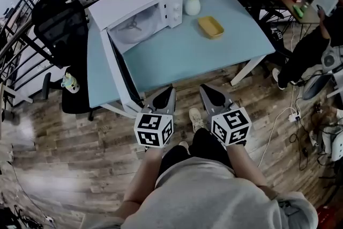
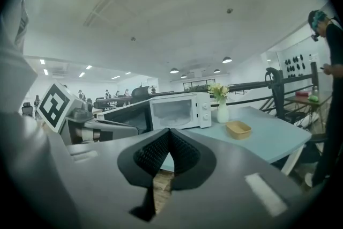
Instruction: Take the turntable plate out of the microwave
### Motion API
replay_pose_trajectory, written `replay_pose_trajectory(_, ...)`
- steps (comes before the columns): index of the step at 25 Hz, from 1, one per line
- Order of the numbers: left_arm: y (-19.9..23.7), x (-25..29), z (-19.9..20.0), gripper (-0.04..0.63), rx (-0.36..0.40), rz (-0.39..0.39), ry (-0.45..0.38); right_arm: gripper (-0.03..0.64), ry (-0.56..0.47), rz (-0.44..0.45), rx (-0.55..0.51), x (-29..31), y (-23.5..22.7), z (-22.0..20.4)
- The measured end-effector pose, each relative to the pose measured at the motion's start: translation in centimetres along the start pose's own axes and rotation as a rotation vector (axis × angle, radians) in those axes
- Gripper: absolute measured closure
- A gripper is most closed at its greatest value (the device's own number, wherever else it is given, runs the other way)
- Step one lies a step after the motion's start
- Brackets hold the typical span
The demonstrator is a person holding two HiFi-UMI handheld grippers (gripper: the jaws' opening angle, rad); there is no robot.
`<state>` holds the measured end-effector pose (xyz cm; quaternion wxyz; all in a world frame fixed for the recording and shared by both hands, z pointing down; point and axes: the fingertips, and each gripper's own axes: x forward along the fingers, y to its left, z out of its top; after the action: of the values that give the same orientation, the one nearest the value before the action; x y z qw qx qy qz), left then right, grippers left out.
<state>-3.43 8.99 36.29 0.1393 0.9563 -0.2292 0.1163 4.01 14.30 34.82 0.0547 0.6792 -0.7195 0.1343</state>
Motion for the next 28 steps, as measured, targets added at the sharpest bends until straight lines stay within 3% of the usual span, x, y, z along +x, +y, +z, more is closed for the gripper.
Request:
replay_pose_trajectory(12, 4.8, 8.2, 3.3, 0.594, -0.076, 0.057, -0.048, 0.603, -0.014, 0.077, -0.009, 10.5, -7.1, 3.4)
replay_pose_trajectory(28, 17.4, 14.9, 8.8, 0.594, -0.232, 0.358, -0.161, 0.603, 0.006, 0.382, -0.106, 25.2, -9.8, 8.7)
